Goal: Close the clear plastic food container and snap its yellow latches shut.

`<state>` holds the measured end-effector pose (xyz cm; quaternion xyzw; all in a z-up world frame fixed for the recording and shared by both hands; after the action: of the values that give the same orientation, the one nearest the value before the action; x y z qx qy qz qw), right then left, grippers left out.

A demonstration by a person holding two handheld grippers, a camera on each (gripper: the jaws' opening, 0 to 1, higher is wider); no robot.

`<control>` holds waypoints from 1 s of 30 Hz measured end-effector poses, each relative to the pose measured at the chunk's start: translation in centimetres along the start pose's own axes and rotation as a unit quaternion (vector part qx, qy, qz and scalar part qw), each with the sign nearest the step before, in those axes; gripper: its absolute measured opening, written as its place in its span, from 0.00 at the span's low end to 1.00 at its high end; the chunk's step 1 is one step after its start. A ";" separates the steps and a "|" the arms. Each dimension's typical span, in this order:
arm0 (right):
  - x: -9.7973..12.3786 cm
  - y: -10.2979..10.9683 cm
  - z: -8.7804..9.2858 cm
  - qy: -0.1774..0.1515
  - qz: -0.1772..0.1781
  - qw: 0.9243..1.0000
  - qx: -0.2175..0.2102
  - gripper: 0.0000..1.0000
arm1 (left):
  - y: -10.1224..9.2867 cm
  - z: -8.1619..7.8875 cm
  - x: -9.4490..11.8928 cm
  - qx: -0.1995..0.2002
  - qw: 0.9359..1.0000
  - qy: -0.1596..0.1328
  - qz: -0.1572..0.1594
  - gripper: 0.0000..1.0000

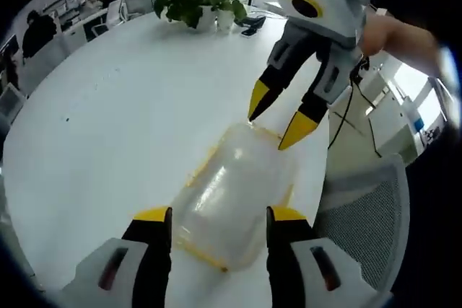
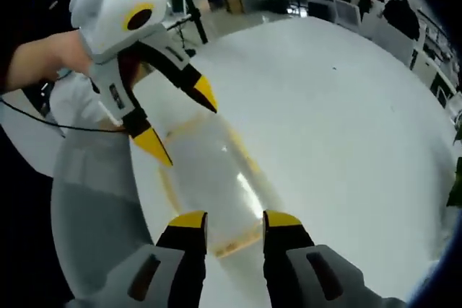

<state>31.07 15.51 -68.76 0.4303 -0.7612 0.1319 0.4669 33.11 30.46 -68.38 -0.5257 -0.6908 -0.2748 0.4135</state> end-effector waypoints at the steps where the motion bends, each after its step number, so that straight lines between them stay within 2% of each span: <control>1: -0.1 0.1 -0.1 0.005 0.001 1.000 0.007 0.29 | -0.1 0.0 -0.1 -0.011 1.000 0.004 0.004 0.52; 5: -0.5 0.5 -0.7 0.006 -0.002 0.999 0.032 0.29 | -0.8 -0.3 -0.3 -0.036 0.999 0.001 0.027 0.48; 13: -1.3 1.2 -1.4 0.019 -0.011 0.997 0.078 0.30 | -1.0 -0.6 -0.8 -0.057 0.998 0.005 0.031 0.47; 24: -2.3 1.7 -2.4 0.021 -0.021 0.995 0.094 0.30 | -1.3 -0.8 -1.2 -0.076 0.996 0.015 0.033 0.44; 30: -2.9 1.8 -2.7 0.025 -0.023 0.994 0.101 0.30 | -1.2 -0.5 -1.5 -0.103 0.994 0.035 0.022 0.42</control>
<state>31.86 19.75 -69.29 0.4890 -0.7223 0.2077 0.4427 32.27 28.96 -69.38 -0.5702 -0.6324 -0.3535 0.3872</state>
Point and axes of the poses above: the point that each gripper's makers call its tool centre point, and the gripper's own axes: x roughly backward along the fingers, y roughly to its left, z roughly out of its underside, the point moved 7 cm from there along x, roughly backward along the fingers, and after that the axes turned 3 degrees about -x, right-handed, at the moved point
